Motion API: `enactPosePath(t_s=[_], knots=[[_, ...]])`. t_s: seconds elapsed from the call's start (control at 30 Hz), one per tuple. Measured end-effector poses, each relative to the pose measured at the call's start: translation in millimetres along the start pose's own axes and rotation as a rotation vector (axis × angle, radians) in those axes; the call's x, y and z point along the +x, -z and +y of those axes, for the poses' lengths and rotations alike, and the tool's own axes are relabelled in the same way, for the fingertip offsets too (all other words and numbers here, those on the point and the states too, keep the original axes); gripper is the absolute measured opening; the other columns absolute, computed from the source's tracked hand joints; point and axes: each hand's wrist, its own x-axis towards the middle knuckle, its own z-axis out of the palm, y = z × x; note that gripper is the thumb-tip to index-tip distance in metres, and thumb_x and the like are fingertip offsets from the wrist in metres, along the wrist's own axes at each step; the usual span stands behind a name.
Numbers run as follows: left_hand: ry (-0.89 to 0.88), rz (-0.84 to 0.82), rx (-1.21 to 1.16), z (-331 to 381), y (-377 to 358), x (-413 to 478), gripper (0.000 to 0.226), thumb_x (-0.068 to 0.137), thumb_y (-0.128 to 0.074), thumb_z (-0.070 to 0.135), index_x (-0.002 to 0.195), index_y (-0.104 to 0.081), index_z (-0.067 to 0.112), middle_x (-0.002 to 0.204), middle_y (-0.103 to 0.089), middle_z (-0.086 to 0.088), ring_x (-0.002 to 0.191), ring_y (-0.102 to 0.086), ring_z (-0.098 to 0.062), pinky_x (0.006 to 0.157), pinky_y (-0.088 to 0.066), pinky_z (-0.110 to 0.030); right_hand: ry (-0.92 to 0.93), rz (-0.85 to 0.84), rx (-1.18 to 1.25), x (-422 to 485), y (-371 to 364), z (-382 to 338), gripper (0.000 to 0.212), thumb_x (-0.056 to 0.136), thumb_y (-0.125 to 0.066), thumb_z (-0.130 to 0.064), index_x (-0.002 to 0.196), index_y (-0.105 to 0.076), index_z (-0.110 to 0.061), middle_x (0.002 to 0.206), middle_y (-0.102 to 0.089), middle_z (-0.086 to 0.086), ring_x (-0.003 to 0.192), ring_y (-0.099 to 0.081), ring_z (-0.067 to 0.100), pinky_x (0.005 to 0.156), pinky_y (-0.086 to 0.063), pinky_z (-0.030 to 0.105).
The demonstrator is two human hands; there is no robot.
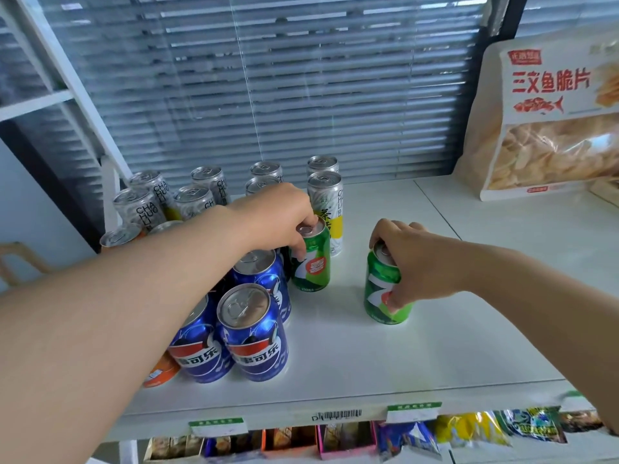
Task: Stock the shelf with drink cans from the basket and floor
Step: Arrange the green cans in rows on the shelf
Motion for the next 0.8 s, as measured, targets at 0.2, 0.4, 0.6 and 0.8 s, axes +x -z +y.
enactPosePath(t_s=[0.2, 0.4, 0.6, 0.8], knots=[[-0.005, 0.008, 0.0, -1.7, -2.9, 1.8, 0.05, 0.058, -0.079, 0.047, 0.099, -0.071, 0.02, 0.095, -0.066, -0.002, 0.089, -0.06, -0.027, 0.076, -0.053, -0.04, 0.025, 0.019, -0.007, 8.5, -1.7, -1.1, 0.07, 0.065, -0.082, -0.033, 0.115, -0.035, -0.025, 0.114, -0.046, -0.003, 0.106, -0.04, 0.021, 0.08, -0.047, 0.034], [0.014, 0.041, -0.019, -0.2, -2.0, 0.8, 0.047, 0.058, -0.082, 0.045, 0.093, -0.071, 0.015, 0.086, -0.064, -0.003, 0.083, -0.058, -0.025, 0.07, -0.052, -0.039, 0.028, 0.109, 0.263, 9.6, -7.9, 6.8, 0.105, 0.061, -0.089, -0.03, 0.144, -0.025, -0.039, 0.13, -0.031, -0.007, 0.113, -0.046, 0.017, 0.095, -0.045, 0.029], [0.029, 0.08, -0.11, -1.4, -5.1, -0.9, 0.048, 0.057, -0.085, 0.042, 0.1, -0.074, 0.022, 0.087, -0.065, -0.003, 0.085, -0.057, -0.024, 0.075, -0.05, -0.037, -0.156, 0.372, 0.591, 5.9, -46.3, 19.0, 0.086, 0.053, -0.093, -0.033, 0.121, -0.042, -0.025, 0.115, -0.053, -0.006, 0.105, -0.054, 0.016, 0.076, -0.043, 0.025], [0.051, 0.09, -0.139, 0.6, -5.8, -1.8, 0.049, 0.057, -0.086, 0.04, 0.098, -0.073, 0.017, 0.104, -0.07, -0.006, 0.097, -0.061, -0.026, 0.083, -0.051, -0.041, -0.16, 0.495, 0.679, 28.5, -57.6, 15.8, 0.084, 0.061, -0.09, -0.027, 0.133, -0.046, -0.021, 0.116, -0.061, -0.004, 0.107, -0.06, 0.015, 0.082, -0.046, 0.029]])
